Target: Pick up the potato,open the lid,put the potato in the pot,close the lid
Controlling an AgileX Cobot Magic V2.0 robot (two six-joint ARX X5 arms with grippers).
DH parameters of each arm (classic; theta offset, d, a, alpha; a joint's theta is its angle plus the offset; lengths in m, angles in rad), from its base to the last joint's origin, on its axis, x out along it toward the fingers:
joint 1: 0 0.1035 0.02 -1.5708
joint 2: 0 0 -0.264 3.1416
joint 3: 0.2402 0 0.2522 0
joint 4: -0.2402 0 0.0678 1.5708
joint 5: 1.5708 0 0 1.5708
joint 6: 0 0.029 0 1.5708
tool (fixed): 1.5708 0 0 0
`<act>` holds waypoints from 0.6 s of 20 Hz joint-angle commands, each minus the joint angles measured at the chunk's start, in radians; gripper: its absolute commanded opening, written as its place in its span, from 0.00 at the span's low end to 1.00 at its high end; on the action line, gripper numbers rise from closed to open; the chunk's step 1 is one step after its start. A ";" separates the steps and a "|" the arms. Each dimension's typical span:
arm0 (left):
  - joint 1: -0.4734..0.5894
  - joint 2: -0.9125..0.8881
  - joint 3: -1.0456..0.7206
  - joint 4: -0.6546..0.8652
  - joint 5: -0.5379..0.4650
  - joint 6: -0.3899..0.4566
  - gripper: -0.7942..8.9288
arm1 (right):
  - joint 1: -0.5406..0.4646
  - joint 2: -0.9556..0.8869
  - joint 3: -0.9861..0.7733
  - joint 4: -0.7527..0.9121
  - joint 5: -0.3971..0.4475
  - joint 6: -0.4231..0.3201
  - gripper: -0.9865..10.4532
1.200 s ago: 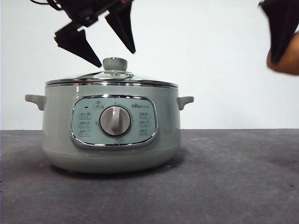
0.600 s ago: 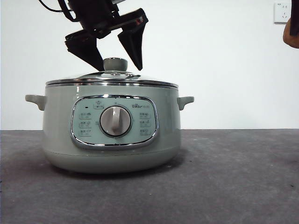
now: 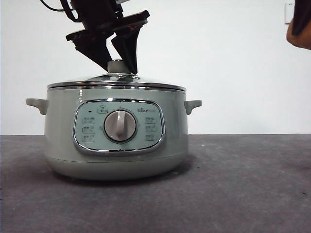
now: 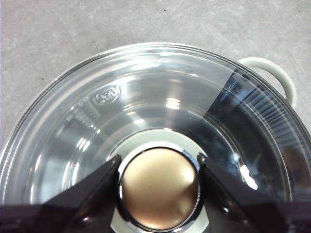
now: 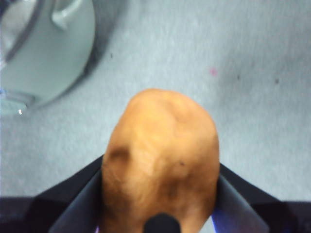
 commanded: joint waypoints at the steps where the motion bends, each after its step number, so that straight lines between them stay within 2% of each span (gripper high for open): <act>1: -0.002 -0.063 0.002 0.008 -0.004 -0.008 0.07 | 0.002 0.021 0.005 0.024 -0.004 0.024 0.08; 6: 0.037 -0.171 0.002 0.000 -0.005 0.020 0.07 | 0.028 0.112 0.068 0.033 -0.072 0.045 0.08; 12: 0.158 -0.238 0.002 -0.080 -0.073 0.101 0.07 | 0.205 0.318 0.255 0.090 -0.067 0.074 0.08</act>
